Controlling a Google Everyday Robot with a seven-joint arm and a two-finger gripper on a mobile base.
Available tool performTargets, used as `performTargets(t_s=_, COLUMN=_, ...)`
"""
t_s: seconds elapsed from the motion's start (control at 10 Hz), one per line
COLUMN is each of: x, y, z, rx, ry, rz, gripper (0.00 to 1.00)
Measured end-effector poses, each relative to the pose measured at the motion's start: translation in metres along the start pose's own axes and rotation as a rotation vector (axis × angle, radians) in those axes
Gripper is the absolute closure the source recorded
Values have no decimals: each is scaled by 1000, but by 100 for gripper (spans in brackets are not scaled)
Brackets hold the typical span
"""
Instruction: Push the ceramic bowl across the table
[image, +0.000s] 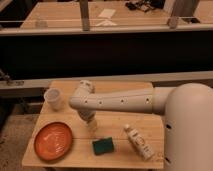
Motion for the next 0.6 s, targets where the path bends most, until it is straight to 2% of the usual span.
performTargets(t_s=0.6, x=-6, y=-1, z=3, rx=-3, ry=-12, rz=-35, gripper=20)
